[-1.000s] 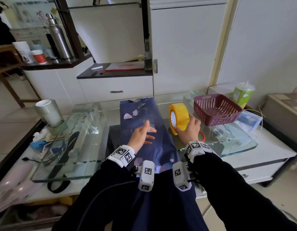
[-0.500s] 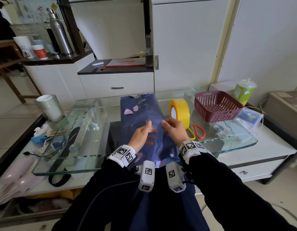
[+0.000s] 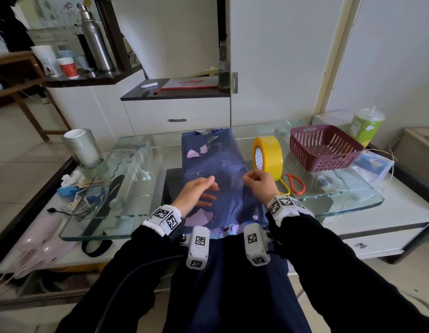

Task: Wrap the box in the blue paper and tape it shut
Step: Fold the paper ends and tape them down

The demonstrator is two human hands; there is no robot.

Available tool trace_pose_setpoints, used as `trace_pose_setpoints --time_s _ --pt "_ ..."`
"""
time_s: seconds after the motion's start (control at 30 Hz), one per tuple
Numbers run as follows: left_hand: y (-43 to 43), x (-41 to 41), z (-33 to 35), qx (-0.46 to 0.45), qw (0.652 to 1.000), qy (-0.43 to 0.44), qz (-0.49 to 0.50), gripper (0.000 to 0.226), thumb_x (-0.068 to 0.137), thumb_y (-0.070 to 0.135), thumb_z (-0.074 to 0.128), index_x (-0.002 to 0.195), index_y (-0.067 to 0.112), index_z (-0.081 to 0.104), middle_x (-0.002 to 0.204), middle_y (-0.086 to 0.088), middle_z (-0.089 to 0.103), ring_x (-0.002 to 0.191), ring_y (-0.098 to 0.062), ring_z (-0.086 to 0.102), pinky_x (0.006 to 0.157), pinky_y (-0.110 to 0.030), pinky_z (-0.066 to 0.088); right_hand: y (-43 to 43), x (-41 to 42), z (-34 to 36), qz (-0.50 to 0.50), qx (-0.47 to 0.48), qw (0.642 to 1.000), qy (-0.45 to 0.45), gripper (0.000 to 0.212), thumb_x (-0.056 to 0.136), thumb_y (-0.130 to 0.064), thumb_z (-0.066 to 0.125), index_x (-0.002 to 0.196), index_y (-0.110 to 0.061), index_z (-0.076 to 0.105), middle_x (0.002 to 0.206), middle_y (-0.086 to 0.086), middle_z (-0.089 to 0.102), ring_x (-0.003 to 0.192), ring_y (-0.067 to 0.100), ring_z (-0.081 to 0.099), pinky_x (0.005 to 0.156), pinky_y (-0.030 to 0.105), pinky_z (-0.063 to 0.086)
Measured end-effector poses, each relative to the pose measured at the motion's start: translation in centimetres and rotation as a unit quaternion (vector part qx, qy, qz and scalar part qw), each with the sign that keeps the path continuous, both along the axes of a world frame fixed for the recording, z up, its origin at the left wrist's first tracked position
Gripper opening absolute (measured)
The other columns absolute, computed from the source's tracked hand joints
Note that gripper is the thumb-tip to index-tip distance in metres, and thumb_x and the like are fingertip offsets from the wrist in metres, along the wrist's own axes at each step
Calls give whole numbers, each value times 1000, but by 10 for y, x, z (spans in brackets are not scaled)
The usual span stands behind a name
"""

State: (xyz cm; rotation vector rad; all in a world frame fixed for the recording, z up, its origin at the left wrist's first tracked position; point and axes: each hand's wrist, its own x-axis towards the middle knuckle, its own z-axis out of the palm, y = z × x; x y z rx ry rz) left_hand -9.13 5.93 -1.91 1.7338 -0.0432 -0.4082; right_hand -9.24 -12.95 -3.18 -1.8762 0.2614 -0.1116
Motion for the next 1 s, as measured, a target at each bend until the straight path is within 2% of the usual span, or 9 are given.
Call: trace_pose_setpoints --time_s 0.1,0.2,0.27,0.33,0.43,0.7,0.87,0.93,1.0 --pt "6 9 -8 36 992 -78 92 14 95 25 52 89 14 60 97 -7 64 71 -14 59 57 -21 50 -13 -4 -4 -22 22 999 40 7 92 -8 53 86 -8 55 62 1 51 54 9 45 45 12 38" --pt "9 15 -17 178 949 -178 191 20 90 18 60 102 3 63 103 -15 64 95 -28 60 81 -30 46 -14 -7 -2 -28 99 992 67 9 95 -13 50 90 -6 53 66 6 55 53 14 48 44 18 42" --pt "6 14 -25 250 939 -128 197 37 88 23 62 116 -1 56 120 -20 55 116 -33 51 98 -33 38 -13 -9 -1 -26 140 987 77 18 97 -18 50 83 -9 54 69 8 56 56 16 50 49 21 45" --pt "2 16 -39 274 947 -17 166 55 86 33 64 127 0 48 131 -19 47 121 -35 48 105 -37 37 -10 -11 1 -19 188 978 84 24 97 -23 49 78 -10 55 70 9 56 57 17 50 53 25 45" --pt "-1 23 -50 268 956 52 103 60 81 38 67 122 -2 52 123 -21 60 110 -35 59 97 -42 47 -7 -13 9 -1 222 970 103 31 98 -31 45 79 -9 57 75 11 58 63 19 53 61 28 47" --pt "-26 16 -35 251 966 27 62 57 61 35 72 107 1 65 108 -18 68 97 -33 65 73 -32 50 -5 -19 10 51 220 956 188 55 98 -50 32 125 -6 52 116 15 57 105 29 55 89 40 46" --pt "-29 20 -32 240 963 -3 120 49 86 38 61 115 -2 56 120 -22 60 110 -36 58 95 -37 46 -4 -21 9 73 226 948 211 58 96 -54 31 128 -9 50 126 15 55 110 29 53 93 42 44" --pt "-26 24 -30 252 960 -9 125 49 90 38 56 116 -3 54 121 -24 59 112 -37 56 96 -37 44 0 -20 11 79 227 948 210 58 96 -54 31 128 -8 50 125 16 56 108 30 55 93 42 46" --pt "-25 25 -24 272 955 -26 113 39 91 36 55 102 -2 57 117 -26 60 109 -39 57 92 -37 43 4 -18 16 87 222 950 203 56 97 -53 31 124 -8 51 117 18 59 101 30 59 90 41 48"
